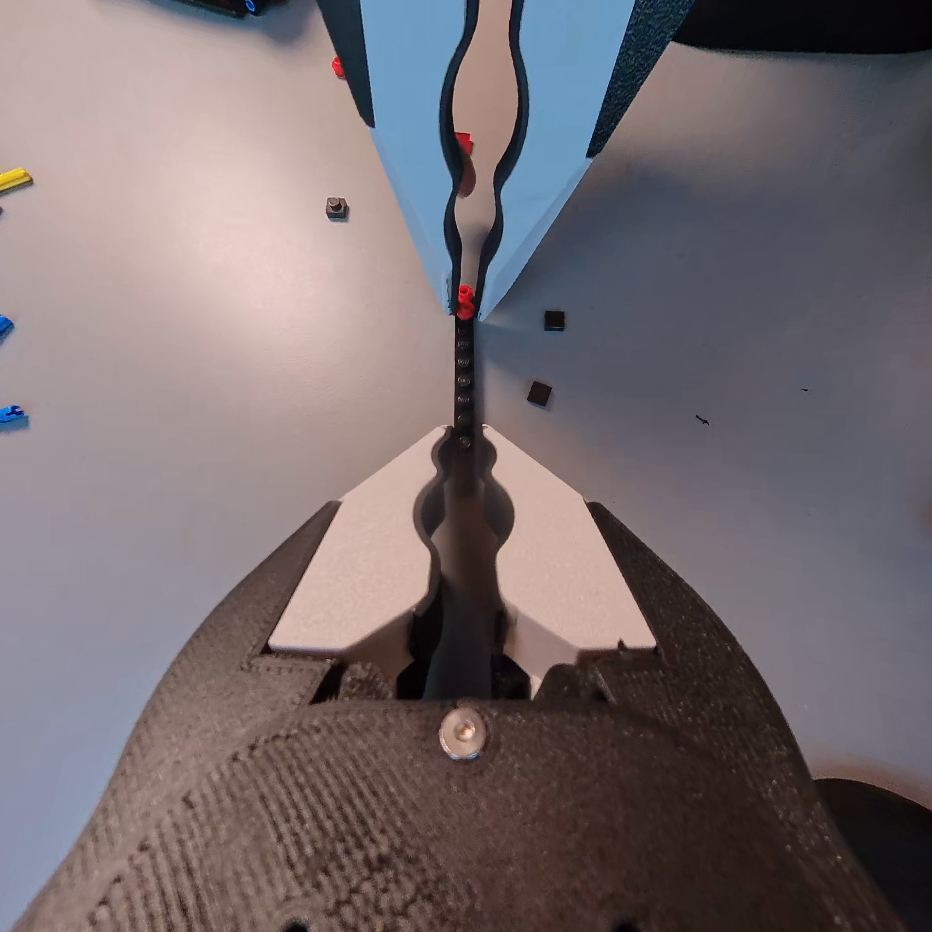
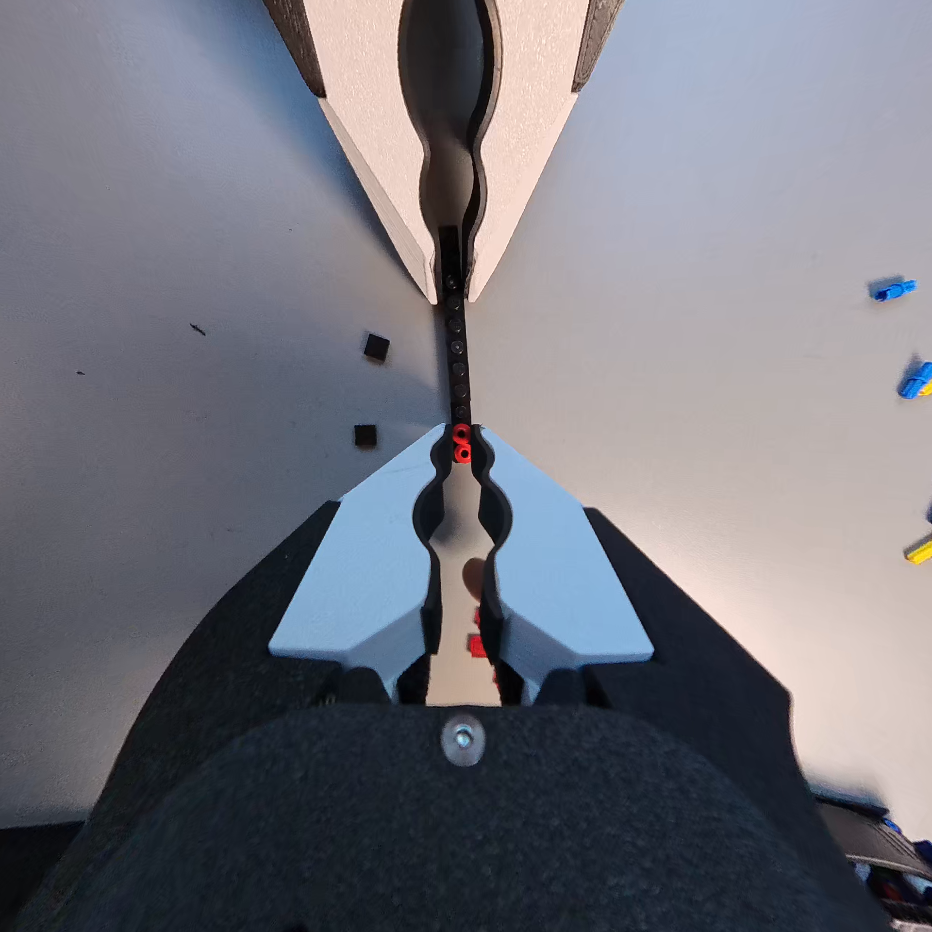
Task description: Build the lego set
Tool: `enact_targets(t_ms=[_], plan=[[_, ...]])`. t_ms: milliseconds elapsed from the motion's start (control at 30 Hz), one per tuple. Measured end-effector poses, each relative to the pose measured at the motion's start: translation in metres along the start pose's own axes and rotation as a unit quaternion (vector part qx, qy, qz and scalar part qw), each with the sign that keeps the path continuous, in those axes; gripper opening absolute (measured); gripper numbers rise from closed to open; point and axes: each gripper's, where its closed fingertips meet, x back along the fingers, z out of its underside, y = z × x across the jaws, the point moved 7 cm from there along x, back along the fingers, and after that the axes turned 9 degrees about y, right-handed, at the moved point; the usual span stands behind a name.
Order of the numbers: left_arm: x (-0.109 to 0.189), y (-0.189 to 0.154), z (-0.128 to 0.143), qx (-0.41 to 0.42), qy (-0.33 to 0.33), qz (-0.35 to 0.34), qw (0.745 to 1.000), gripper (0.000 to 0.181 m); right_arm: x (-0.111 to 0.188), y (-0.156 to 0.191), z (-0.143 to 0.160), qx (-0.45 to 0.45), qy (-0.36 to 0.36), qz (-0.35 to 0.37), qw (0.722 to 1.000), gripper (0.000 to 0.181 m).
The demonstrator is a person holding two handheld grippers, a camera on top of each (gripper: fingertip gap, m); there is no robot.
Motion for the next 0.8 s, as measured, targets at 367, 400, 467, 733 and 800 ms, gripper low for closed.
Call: enact_targets(t_ms=[367,400,467,733,800], plan=[[-0.0001,-0.0003,-0.0001,-0.001,0.002,0.000,1.000,0.006,-0.0028,-0.0060,-0.0001,-0.019,0.007,-0.057,0.998,0.004],[-0.0001,-0.0003,-0.0001,-0.001,0.002,0.000,1.000,0.006,-0.0028,-0.0060,0.0001,-0.024,0.002,-0.057,0.998,0.005],[-0.0001,-0.0002,-0.0001,0.000,0.002,0.001,1.000,0.006,-0.0024,-0.0045,0.0012,-0.020,-0.011,-0.044,0.999,0.004],[-0.0002,0.0001,0.0000,0.002,0.002,0.004,1.000,0.006,0.0062,-0.0008,0.0029,-0.012,-0.049,-0.014,0.999,0.016],[-0.0001,-0.0001,-0.0002,0.002,0.002,0.003,1.000,0.006,0.0066,-0.0004,0.0022,-0.005,-0.045,-0.008,0.999,0.006]])
